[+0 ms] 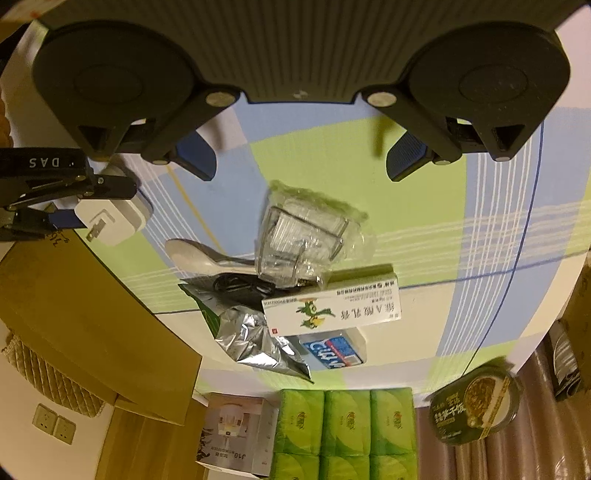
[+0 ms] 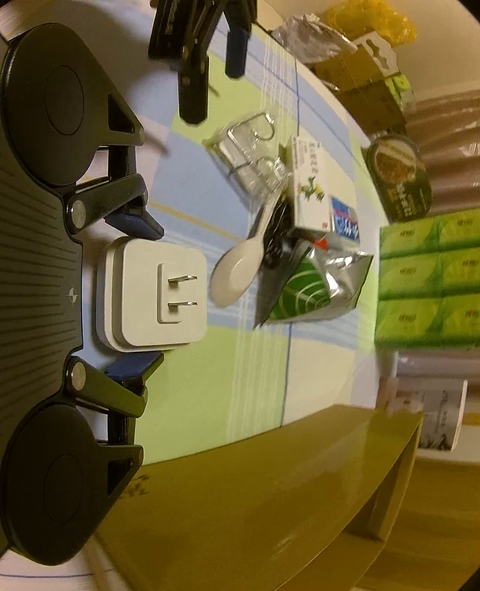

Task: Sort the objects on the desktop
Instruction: 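Close left tool on plastic-wrapped wire rack while right tool holds plug adapter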

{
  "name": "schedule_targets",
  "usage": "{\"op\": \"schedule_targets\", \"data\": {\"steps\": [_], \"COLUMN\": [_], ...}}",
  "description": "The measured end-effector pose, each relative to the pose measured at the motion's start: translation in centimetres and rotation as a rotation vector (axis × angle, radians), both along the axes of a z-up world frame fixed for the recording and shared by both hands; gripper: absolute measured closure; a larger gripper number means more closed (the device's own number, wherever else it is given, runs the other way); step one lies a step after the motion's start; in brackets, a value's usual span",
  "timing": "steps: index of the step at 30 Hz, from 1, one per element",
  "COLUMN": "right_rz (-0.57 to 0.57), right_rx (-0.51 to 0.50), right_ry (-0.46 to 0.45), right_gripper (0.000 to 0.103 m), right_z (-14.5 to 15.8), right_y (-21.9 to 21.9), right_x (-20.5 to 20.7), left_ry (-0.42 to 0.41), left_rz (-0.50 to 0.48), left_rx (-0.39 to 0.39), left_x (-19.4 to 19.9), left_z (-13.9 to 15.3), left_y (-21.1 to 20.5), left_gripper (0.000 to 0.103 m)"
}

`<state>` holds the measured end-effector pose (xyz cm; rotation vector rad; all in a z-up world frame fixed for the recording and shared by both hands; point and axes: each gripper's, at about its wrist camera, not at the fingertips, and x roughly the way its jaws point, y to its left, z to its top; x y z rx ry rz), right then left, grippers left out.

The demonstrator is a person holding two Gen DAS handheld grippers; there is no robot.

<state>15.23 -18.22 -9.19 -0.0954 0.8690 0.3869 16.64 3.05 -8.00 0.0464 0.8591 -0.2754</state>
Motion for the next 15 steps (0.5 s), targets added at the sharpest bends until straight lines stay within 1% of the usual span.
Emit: {"op": "schedule_targets", "data": {"steps": [5, 11, 13, 15], "right_rz": [0.01, 0.011, 0.01, 0.009], "right_rx": [0.005, 0.003, 0.002, 0.003], "right_ry": [0.002, 0.014, 0.015, 0.017], "right_gripper": [0.041, 0.041, 0.041, 0.041], "right_z": [-0.1, -0.5, -0.6, -0.7], "right_y": [0.3, 0.2, 0.2, 0.1], "right_x": [0.5, 0.7, 0.7, 0.7], "left_ry": [-0.049, -0.136, -0.145, -0.142], "left_rz": [-0.039, -0.134, -0.161, -0.172], "left_rx": [0.03, 0.147, 0.175, 0.195], "left_x": [1.3, 2.2, 2.6, 2.9], "left_z": [-0.1, -0.6, -0.9, -1.3], "left_y": [-0.5, -2.3, -2.8, -3.0], "left_gripper": [0.006, 0.007, 0.008, 0.01]}}
